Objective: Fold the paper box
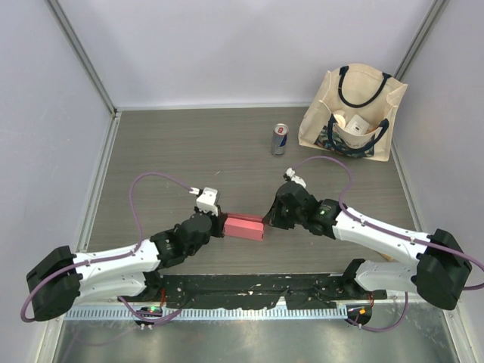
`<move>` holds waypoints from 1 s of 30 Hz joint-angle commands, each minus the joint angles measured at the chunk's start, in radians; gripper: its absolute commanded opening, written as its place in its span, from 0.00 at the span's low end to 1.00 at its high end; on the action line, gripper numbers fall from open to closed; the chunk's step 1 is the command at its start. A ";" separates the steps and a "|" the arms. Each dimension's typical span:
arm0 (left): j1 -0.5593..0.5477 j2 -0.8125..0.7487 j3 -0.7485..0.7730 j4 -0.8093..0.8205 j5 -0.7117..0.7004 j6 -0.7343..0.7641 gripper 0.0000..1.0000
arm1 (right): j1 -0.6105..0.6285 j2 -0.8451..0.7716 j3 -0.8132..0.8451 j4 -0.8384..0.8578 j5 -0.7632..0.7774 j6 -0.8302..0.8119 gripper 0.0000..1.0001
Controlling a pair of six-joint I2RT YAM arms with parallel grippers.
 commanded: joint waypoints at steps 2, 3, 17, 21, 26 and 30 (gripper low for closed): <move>-0.024 -0.018 -0.033 0.024 0.025 -0.024 0.00 | 0.035 -0.012 -0.054 0.086 0.030 -0.118 0.01; -0.026 -0.019 -0.042 0.029 0.025 -0.027 0.00 | 0.048 -0.012 -0.065 0.090 0.055 -0.139 0.01; -0.072 -0.059 -0.082 0.063 -0.024 -0.031 0.00 | 0.140 -0.090 -0.125 0.101 0.139 -0.351 0.01; -0.078 -0.061 -0.082 0.058 -0.028 -0.029 0.00 | 0.141 -0.104 -0.128 0.083 0.115 -0.377 0.01; -0.082 -0.056 -0.076 0.052 -0.035 -0.029 0.00 | 0.141 -0.084 -0.108 0.044 0.113 -0.418 0.01; -0.087 -0.056 -0.078 0.052 -0.041 -0.031 0.00 | 0.141 -0.066 -0.109 0.043 0.115 -0.444 0.01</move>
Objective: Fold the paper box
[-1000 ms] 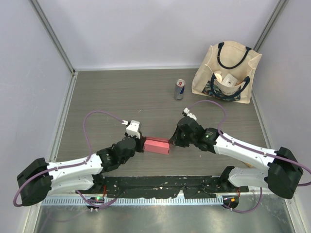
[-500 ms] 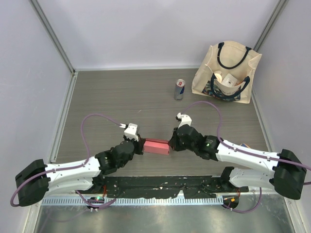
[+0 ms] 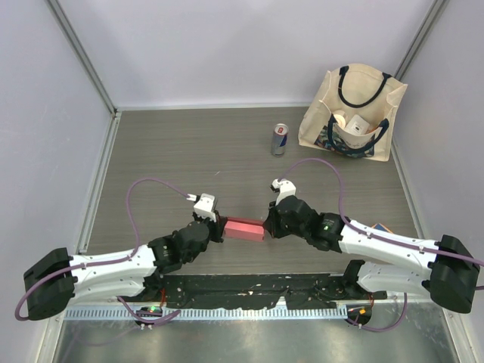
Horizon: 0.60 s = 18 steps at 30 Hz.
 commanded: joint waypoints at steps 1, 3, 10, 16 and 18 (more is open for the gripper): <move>-0.018 0.002 -0.013 0.002 0.022 -0.011 0.00 | 0.008 0.038 0.008 -0.115 0.011 -0.073 0.01; -0.019 0.001 -0.013 -0.001 0.021 -0.011 0.00 | 0.008 0.037 0.017 -0.130 0.031 -0.086 0.01; -0.022 -0.006 -0.014 -0.006 0.018 -0.014 0.00 | 0.015 0.026 0.021 -0.151 0.038 -0.080 0.01; -0.033 -0.004 -0.013 -0.013 0.010 -0.029 0.00 | 0.035 0.067 0.015 -0.096 0.025 -0.015 0.07; -0.041 -0.006 -0.011 -0.015 0.004 -0.036 0.00 | 0.035 0.028 0.014 -0.076 0.004 -0.017 0.17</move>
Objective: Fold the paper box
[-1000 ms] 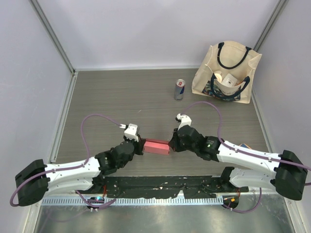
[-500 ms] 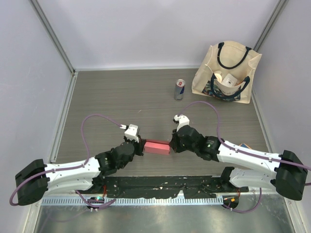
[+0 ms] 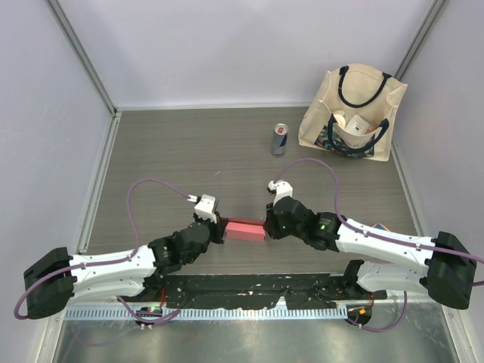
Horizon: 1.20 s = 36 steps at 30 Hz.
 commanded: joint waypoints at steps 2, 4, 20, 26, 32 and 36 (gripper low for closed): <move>-0.029 -0.002 -0.009 -0.013 0.005 -0.031 0.00 | 0.012 -0.045 -0.017 -0.033 -0.010 -0.002 0.33; -0.031 0.001 -0.008 -0.013 0.004 -0.031 0.00 | 0.012 -0.107 -0.013 -0.041 0.027 -0.059 0.52; -0.040 -0.019 -0.019 -0.013 -0.002 -0.030 0.00 | 0.073 0.051 0.118 0.044 -0.197 -0.554 0.90; -0.041 -0.008 -0.014 -0.009 0.001 -0.026 0.00 | 0.110 0.100 0.113 0.079 -0.234 -0.605 0.88; -0.043 0.014 -0.008 0.003 0.004 -0.026 0.00 | 0.179 0.163 0.104 0.110 -0.068 -0.646 0.82; -0.046 0.021 -0.003 0.005 0.004 -0.026 0.00 | 0.208 0.191 0.106 0.128 0.061 -0.674 0.77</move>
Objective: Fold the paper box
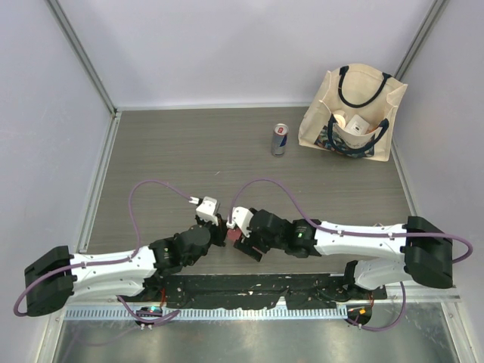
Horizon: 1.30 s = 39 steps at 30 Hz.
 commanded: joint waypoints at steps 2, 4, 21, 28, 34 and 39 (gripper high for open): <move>-0.011 0.022 0.003 -0.006 0.003 -0.005 0.00 | 0.032 0.030 0.013 0.081 0.171 -0.060 0.72; -0.013 0.025 0.003 -0.005 0.001 -0.005 0.00 | 0.035 0.041 0.010 0.090 0.212 -0.058 0.66; -0.021 0.048 0.011 -0.008 -0.011 -0.011 0.00 | 0.035 0.068 -0.027 0.170 0.261 -0.072 0.28; -0.045 0.100 0.031 -0.016 -0.054 -0.039 0.00 | 0.033 0.061 0.030 0.078 0.322 0.116 0.70; -0.062 0.129 0.048 -0.019 -0.080 -0.045 0.00 | 0.033 -0.057 0.100 -0.130 0.353 0.395 0.81; -0.068 0.122 0.046 -0.020 -0.088 -0.045 0.00 | 0.017 -0.204 0.114 -0.367 0.388 0.635 0.84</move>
